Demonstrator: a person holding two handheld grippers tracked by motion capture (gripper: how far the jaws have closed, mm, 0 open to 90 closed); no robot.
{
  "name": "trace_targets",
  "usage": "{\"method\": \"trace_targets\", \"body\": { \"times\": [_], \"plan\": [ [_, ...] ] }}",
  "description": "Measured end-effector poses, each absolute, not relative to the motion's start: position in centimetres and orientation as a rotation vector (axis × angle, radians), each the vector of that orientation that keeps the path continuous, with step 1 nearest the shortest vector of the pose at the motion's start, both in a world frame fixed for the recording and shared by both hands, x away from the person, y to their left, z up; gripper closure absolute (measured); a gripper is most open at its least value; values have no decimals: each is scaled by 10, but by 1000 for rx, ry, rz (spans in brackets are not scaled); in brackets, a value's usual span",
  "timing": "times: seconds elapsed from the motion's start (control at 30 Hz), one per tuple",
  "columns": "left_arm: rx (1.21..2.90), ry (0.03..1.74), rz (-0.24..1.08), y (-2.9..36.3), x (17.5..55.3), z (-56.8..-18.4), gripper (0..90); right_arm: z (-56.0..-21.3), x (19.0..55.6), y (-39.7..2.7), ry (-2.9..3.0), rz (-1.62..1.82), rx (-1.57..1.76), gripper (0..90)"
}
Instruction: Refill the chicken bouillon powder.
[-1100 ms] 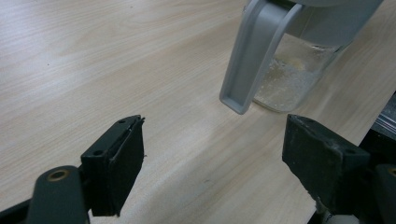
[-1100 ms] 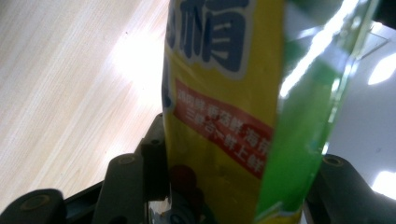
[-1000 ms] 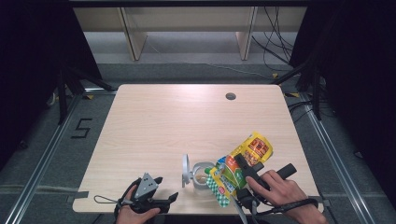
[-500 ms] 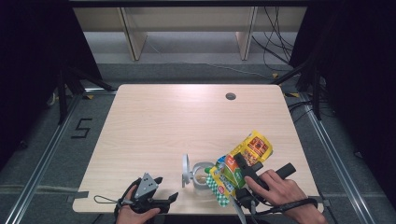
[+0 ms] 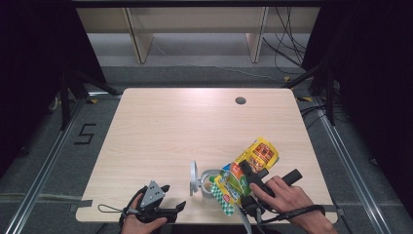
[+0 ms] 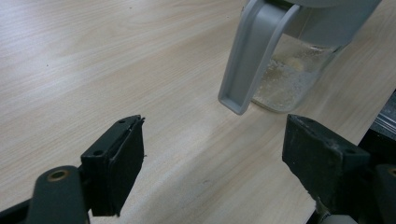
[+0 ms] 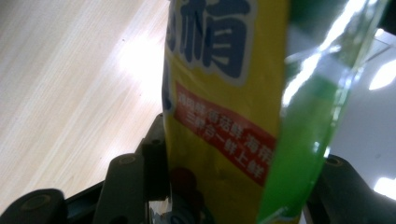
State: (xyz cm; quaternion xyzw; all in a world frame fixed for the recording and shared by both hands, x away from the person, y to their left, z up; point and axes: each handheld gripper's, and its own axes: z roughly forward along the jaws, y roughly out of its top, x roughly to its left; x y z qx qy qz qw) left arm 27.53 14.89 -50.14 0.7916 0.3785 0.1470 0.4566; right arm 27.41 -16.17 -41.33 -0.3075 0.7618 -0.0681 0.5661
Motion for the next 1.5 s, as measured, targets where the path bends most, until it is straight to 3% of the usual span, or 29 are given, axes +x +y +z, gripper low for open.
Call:
{"method": "trace_targets", "body": {
  "times": [1.5],
  "plan": [
    [1969, 903, 379, 151, 276, -501, 203, -406, 273, -166, 1806, -185, -713, 515]
  ]
}}
